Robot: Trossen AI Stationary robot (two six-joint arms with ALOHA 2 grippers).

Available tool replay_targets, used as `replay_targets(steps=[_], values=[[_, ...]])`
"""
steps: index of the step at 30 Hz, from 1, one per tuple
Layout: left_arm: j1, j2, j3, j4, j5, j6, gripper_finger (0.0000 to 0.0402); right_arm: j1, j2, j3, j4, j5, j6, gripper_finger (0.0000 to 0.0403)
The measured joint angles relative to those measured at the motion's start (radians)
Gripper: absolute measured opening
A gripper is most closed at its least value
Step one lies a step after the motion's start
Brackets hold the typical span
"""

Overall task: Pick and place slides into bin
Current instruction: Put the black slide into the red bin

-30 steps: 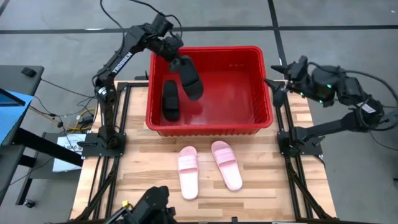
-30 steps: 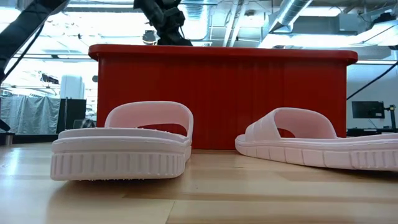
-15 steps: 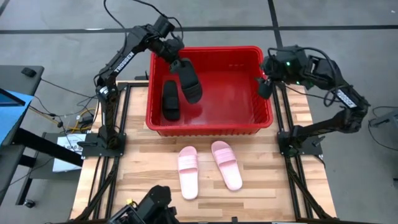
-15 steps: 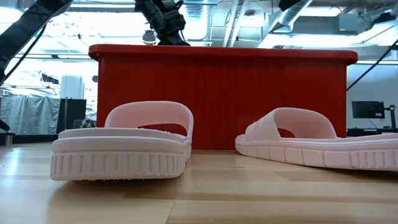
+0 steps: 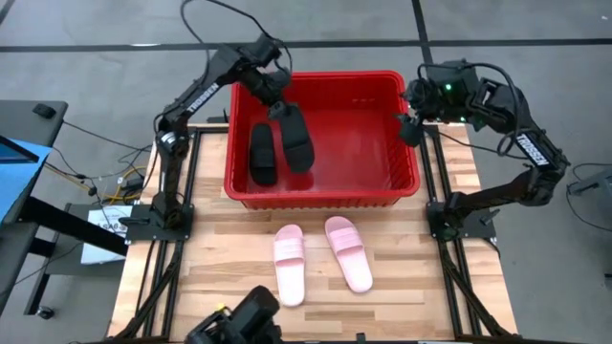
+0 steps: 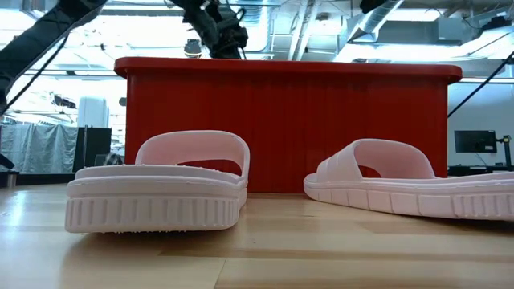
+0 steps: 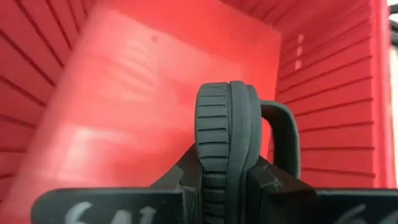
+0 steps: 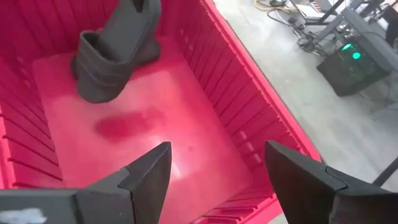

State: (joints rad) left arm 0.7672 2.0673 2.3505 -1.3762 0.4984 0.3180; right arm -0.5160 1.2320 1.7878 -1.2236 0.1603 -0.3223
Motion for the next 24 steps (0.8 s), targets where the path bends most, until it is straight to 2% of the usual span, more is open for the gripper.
replay_targets(steps=[7, 19, 24], values=[[-0.008, 0.06, 0.0, -0.05, -0.003, 0.017, 0.0035, -0.047, 0.0, 0.0, 0.004, -0.054, -0.027, 0.0249], [-0.001, 0.062, 0.0, -0.074, 0.043, 0.071, 0.0035, -0.129, 0.0, 0.0, 0.005, -0.144, -0.079, 0.0249], [0.0, 0.062, -0.063, -0.064, 0.065, 0.076, 0.0035, -0.149, 0.0, 0.0, 0.005, -0.165, -0.082, 0.0249]])
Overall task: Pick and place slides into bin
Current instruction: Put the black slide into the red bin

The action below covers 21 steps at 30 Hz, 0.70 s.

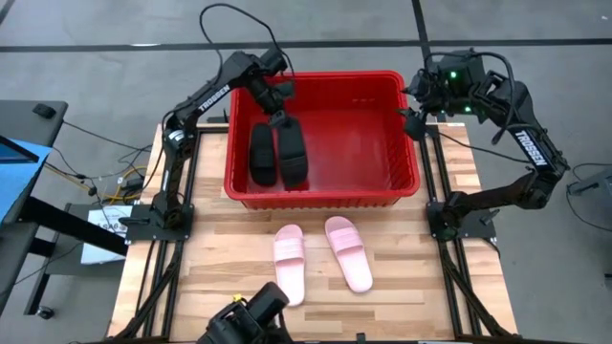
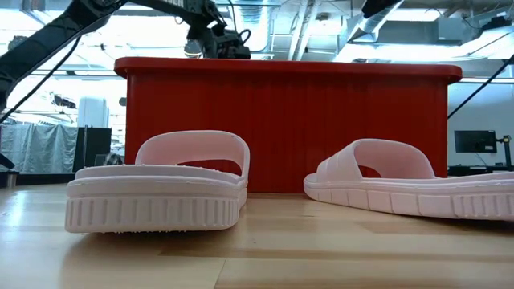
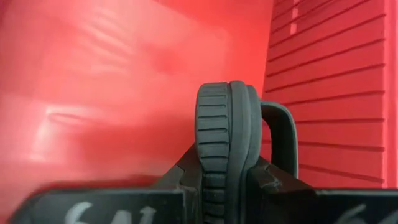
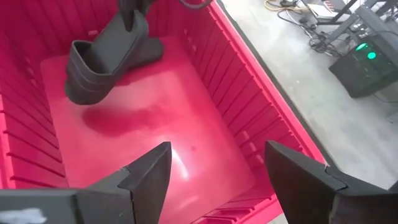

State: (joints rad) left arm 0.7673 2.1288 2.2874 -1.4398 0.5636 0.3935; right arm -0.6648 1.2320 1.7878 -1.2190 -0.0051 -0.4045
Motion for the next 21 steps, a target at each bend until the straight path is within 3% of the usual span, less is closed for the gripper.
replay_targets(steps=[8, 21], values=[[0.014, 0.002, -0.116, 0.078, 0.022, -0.004, 0.0035, -0.012, 0.0, 0.0, 0.0, -0.023, -0.021, 0.0249], [0.038, 0.001, -0.133, 0.113, 0.017, 0.015, 0.0035, -0.012, 0.0, 0.0, 0.002, -0.023, -0.022, 0.0249]])
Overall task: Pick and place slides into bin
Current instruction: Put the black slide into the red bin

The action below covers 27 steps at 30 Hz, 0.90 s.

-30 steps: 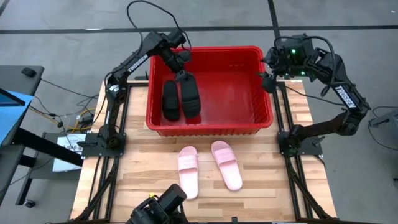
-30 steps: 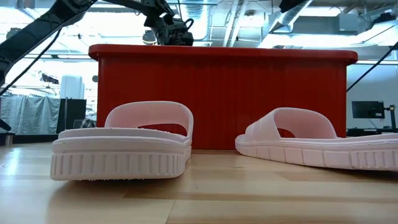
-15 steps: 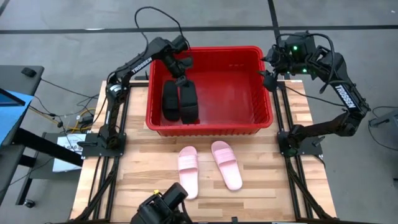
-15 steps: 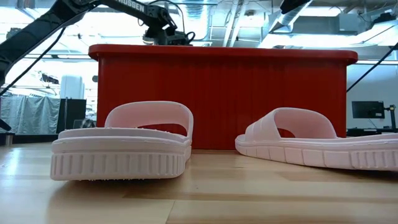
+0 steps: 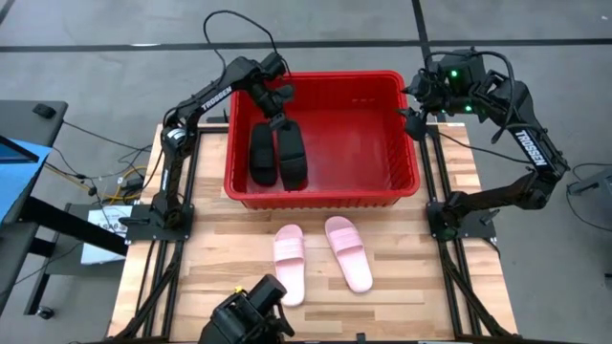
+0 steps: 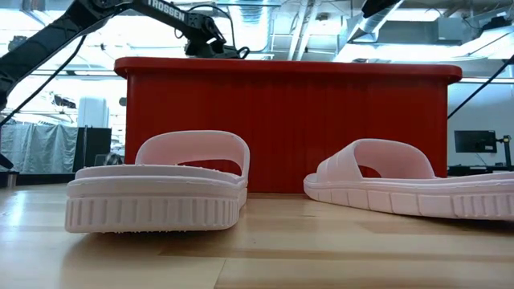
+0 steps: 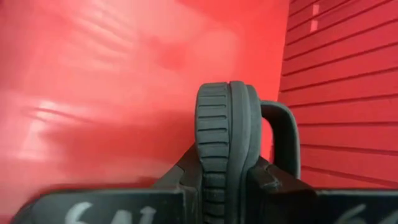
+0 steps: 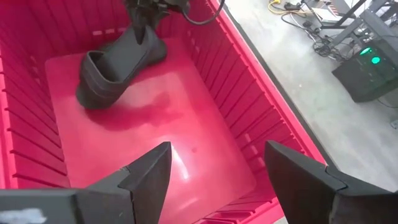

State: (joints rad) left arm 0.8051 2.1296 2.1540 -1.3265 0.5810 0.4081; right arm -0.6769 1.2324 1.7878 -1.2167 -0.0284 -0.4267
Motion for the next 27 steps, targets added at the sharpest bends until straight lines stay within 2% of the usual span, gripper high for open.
replay_targets(steps=[6, 15, 20, 27], values=[[0.0, 0.05, 0.0, -0.012, -0.062, 0.02, 0.0035, 0.0, 0.0, 0.0, 0.0, 0.0, 0.0, 0.0249], [-0.008, 0.081, 0.003, -0.008, -0.079, 0.044, 0.0034, 0.0, 0.0, 0.0, 0.0, 0.002, 0.0, 0.0249], [-0.014, 0.081, 0.009, -0.008, -0.152, 0.05, 0.0036, 0.0, 0.0, 0.0, 0.005, 0.002, 0.0, 0.0249], [-0.023, 0.081, 0.01, -0.005, -0.176, 0.061, 0.0092, 0.0, 0.0, -0.001, 0.007, 0.002, 0.0, 0.0249]])
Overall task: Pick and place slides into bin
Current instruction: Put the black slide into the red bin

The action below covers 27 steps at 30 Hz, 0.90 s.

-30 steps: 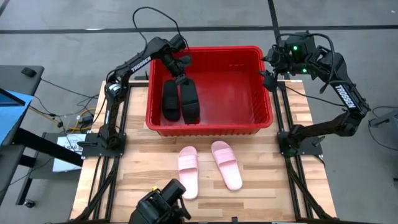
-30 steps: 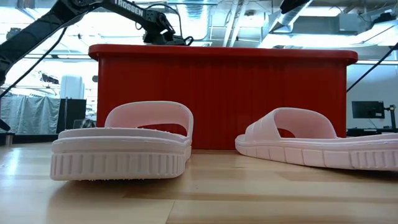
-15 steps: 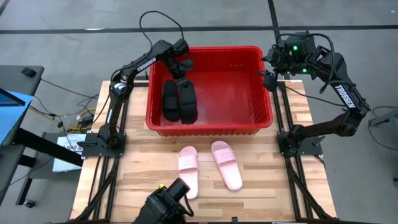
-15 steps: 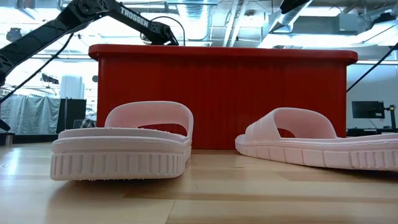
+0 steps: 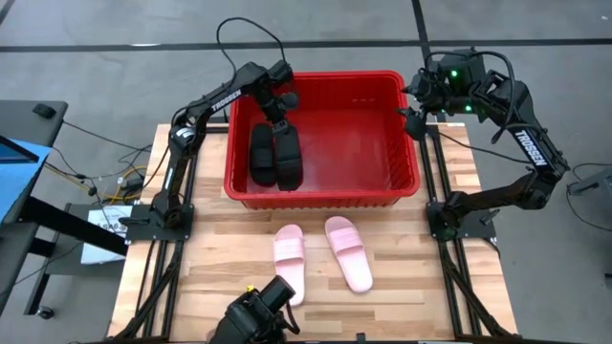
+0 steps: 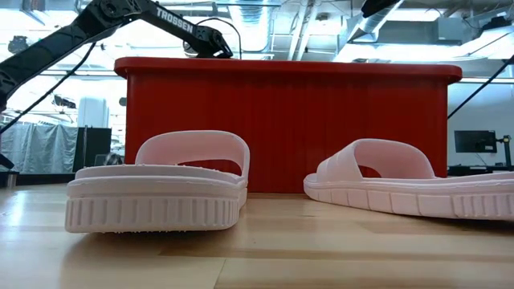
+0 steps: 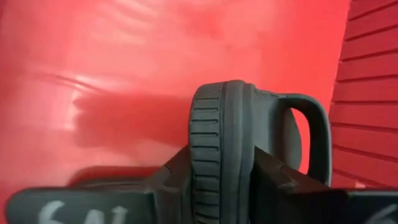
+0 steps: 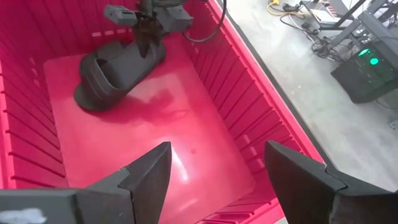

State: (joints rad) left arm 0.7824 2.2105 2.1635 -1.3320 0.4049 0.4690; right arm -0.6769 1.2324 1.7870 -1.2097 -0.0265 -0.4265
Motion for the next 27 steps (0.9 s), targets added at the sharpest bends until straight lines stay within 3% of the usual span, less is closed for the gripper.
replay_targets(steps=[19, 27], values=[[-0.01, 0.0, 0.0, 0.023, -0.032, -0.041, 0.0098, 0.0, 0.0, 0.0, -0.001, 0.0, 0.001, 0.0249], [-0.023, 0.0, 0.0, 0.056, -0.104, -0.04, 0.0149, 0.0, 0.0, 0.0, -0.001, -0.001, 0.001, 0.0249]])
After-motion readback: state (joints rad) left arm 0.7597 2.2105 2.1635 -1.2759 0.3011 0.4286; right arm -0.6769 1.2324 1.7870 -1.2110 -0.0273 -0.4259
